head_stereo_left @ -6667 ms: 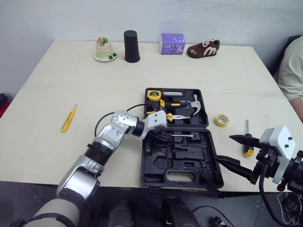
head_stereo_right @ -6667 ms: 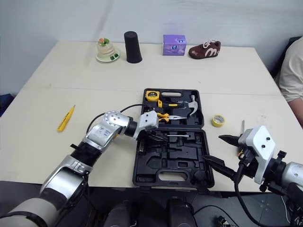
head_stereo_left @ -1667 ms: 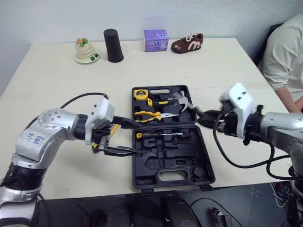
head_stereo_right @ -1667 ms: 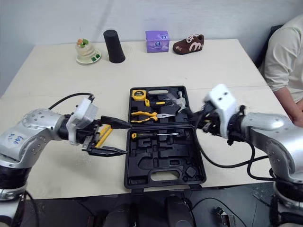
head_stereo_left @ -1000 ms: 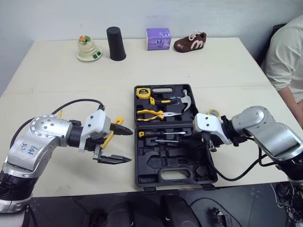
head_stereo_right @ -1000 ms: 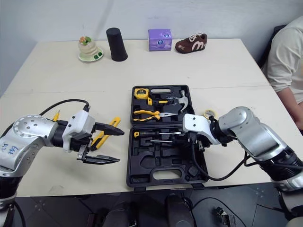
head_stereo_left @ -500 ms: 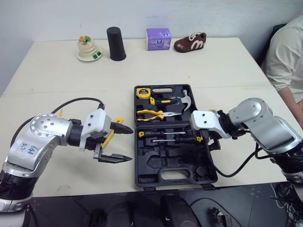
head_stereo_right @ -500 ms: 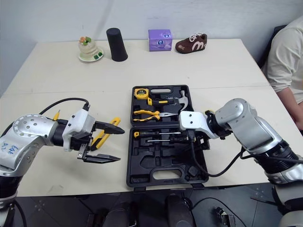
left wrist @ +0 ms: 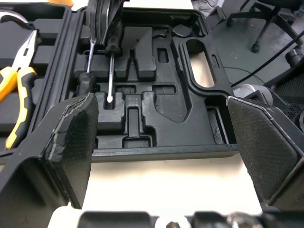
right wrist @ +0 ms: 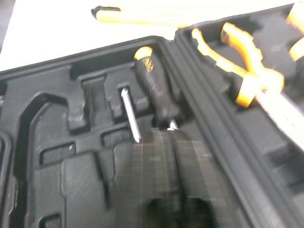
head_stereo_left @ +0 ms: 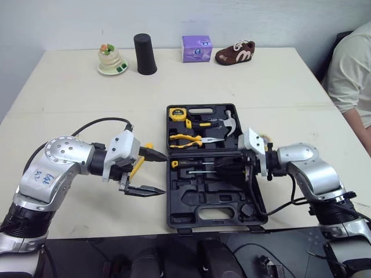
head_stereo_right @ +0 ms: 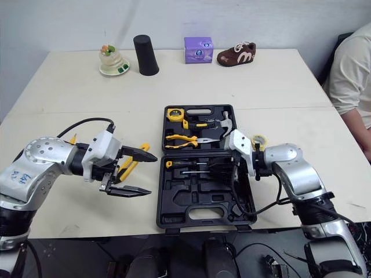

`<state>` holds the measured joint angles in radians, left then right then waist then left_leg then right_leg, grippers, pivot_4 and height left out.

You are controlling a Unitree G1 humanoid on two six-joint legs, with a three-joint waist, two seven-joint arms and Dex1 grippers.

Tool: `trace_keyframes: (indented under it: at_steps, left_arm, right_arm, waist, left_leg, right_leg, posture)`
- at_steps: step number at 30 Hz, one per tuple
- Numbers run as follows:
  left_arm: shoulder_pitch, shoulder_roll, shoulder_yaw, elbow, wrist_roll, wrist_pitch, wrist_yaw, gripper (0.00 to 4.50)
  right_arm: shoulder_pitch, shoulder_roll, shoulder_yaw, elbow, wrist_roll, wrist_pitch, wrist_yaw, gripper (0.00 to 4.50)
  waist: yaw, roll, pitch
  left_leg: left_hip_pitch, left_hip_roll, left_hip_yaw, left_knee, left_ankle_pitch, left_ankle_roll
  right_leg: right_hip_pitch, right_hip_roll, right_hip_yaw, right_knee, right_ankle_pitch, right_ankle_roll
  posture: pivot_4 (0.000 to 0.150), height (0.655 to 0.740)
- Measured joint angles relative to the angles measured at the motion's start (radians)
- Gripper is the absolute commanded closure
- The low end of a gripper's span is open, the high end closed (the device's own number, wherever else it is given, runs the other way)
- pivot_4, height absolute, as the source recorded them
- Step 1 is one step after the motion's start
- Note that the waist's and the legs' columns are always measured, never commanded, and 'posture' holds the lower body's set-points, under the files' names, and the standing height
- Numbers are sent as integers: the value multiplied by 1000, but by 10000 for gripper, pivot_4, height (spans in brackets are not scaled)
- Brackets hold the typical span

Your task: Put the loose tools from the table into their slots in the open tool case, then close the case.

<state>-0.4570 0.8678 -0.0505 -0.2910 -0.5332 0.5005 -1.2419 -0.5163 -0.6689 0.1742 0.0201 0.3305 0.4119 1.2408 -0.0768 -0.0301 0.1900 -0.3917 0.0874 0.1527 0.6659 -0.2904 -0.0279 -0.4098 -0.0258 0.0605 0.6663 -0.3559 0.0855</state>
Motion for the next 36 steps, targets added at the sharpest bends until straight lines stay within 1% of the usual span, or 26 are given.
trace_keyframes:
  at_steps: [6, 9, 11, 13, 14, 16, 19, 21, 22, 23, 24, 26, 28, 29, 30, 31, 36]
  left_arm:
    - [-11, -16, -8, 25, 1, 1, -4, 0]
    - [-11, -24, -9, 28, 6, 1, -4, 0]
    - [-11, -29, -11, 29, 10, 1, -4, 0]
    - [-11, -37, -19, 28, 10, 1, -4, 0]
    - [-11, -37, -20, 29, 11, 1, -4, 0]
    - [-11, -39, -20, 33, 15, 0, 1, 0]
    - [11, -44, 7, 52, 15, 4, 35, 0]
    - [43, -49, 43, 63, 8, 25, 69, 0]
    - [80, -49, 80, 62, -13, 53, 97, 0]
    - [102, -49, 98, 62, -21, 68, 108, 0]
    - [157, -46, 143, 48, -51, 100, 126, 0]
    - [298, -34, 291, 31, -96, 166, 173, 0]
    - [398, -23, 454, 58, -117, 223, 226, 0]
    - [422, -19, 502, 75, -121, 233, 239, 0]
    - [461, -11, 567, 105, -123, 237, 249, 0]
    - [492, -4, 609, 132, -122, 238, 256, 0]
    - [634, 10, 844, 345, -68, 194, 309, 0]
  right_arm:
    - [11, -31, 19, -22, -35, 4, -11, 44694]
    - [2, -18, 48, -36, -62, 54, -74, 44694]
    - [1, -13, 59, -51, -67, 100, -100, 44694]
    - [25, -23, 65, -82, -81, 117, -125, 44694]
    - [37, -28, 64, -97, -84, 117, -136, 44694]
    - [75, -30, 36, -141, -81, 114, -157, 44694]
    - [145, -26, -17, -214, -44, 122, -188, 44694]
    - [176, -27, -55, -243, -19, 144, -208, 38647]
    - [197, -33, -111, -270, 18, 173, -220, 35081]
    - [210, -44, -145, -283, 35, 185, -223, 31722]
    - [238, -74, -201, -312, 70, 206, -219, 27311]
    - [319, -159, -370, -343, 131, 245, -197, 17551]
    - [374, -227, -540, -336, 172, 275, -184, 8041]
    - [388, -242, -584, -334, 180, 277, -180, 2674]
    - [422, -263, -640, -328, 190, 273, -167, 463]
    - [452, -276, -673, -317, 190, 271, -159, 463]
    - [615, -320, -849, -128, 137, 219, -139, 463]
  waist:
    - [-4, 0, 0]
    - [-4, -4, -3]
    - [-5, -7, -5]
    - [-5, -9, -7]
    - [-4, -9, -7]
    - [2, -12, -10]
    - [17, -11, -10]
    - [19, -11, -9]
    - [20, -9, -8]
    - [21, -9, -8]
    - [21, -7, -7]
    - [21, -5, -6]
    - [21, -6, -4]
    - [21, -6, -5]
    - [20, -6, -5]
    - [20, -6, -4]
    - [18, -6, -4]
  left_leg:
    - [2, 1, 0, 0, 0, 0]
    - [5, 1, 0, 1, 0, -1]
    - [10, 2, -1, 1, 1, -1]
    - [22, 1, -2, -2, 0, -1]
    - [25, 2, -4, -3, -1, -1]
    - [24, 2, -7, -3, -4, -2]
    - [21, 3, -6, -3, -4, -2]
    - [19, 4, -3, -3, -4, -2]
    - [15, 7, -1, -2, -4, -2]
    - [15, 7, -1, -2, -4, -2]
    - [15, 8, -1, -3, -4, -2]
    - [15, 9, -1, -4, -5, -2]
    - [15, 10, -2, -4, -5, -3]
    - [16, 10, -3, -4, -5, -3]
    - [17, 10, -4, -4, -5, -3]
    - [18, 10, -4, -5, -6, -2]
    - [19, 9, -3, -7, -8, 1]
  right_leg:
    - [1, 0, 0, 2, 0, 0]
    - [4, 0, 0, 2, 0, -1]
    - [9, 0, 0, 2, 0, -1]
    - [23, -1, 0, -2, -1, -2]
    - [27, -1, -1, -5, -1, -2]
    - [29, -2, -1, -6, -1, -3]
    - [26, -2, 0, -7, -1, -3]
    - [22, -3, 0, -6, -1, -2]
    - [17, -3, 0, -4, -1, -2]
    - [17, -3, 0, -4, -1, -2]
    - [17, -2, 0, -5, -1, -2]
    - [17, -2, 1, -6, -2, -3]
    - [17, -1, 1, -7, -3, -4]
    - [18, -1, 1, -7, -3, -4]
    - [19, -1, 1, -7, -3, -5]
    - [20, -1, 1, -7, -3, -6]
    - [19, -3, 1, -8, -3, -7]
  posture:
    - [1500, 7296]
    - [1500, 7296]
    - [1500, 7296]
    - [1500, 7296]
    - [1500, 7296]
    - [1500, 7296]
    - [1500, 7296]
    - [1500, 7296]
    - [1500, 7296]
    - [1500, 7296]
    - [1500, 7296]
    - [1500, 7296]
    - [1500, 7296]
    - [1500, 7296]
    - [1500, 7296]
    - [1500, 7296]
    - [1500, 7296]
